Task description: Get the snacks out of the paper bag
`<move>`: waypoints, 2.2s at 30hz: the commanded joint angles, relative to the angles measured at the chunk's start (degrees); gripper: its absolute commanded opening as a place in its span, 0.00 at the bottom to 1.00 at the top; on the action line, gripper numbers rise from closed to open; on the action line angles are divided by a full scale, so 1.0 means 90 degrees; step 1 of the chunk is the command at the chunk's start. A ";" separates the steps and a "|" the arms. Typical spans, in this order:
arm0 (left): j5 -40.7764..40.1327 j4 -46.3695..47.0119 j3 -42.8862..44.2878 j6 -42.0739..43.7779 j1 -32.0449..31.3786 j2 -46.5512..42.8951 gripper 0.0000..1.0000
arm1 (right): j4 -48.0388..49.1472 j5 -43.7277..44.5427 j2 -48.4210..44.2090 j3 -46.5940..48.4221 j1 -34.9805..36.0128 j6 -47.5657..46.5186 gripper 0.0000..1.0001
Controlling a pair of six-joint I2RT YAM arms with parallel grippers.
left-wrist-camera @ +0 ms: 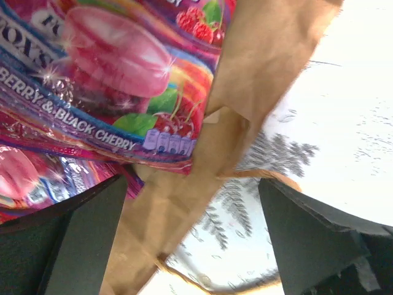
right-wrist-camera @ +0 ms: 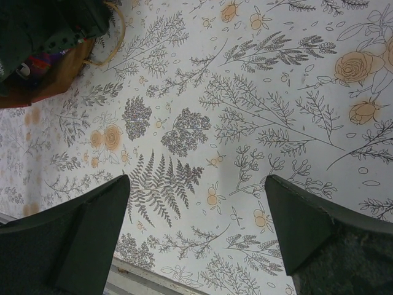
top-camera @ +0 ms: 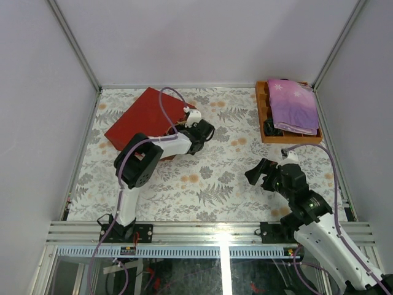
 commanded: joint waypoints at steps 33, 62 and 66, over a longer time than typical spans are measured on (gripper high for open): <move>0.4356 -0.0507 -0.0615 0.2537 0.1055 -0.4937 1.00 | 0.2435 -0.1915 0.2368 0.0601 0.0018 0.0664 0.99; 0.3469 0.0515 -0.1356 0.1557 0.1466 -0.5132 0.00 | 0.8525 -0.1346 1.0045 0.4285 0.0761 0.3932 0.87; 0.3434 0.0503 -0.1386 0.1492 0.1473 -0.5221 0.00 | 0.8672 -0.0645 1.0754 0.4682 0.0908 0.4114 0.83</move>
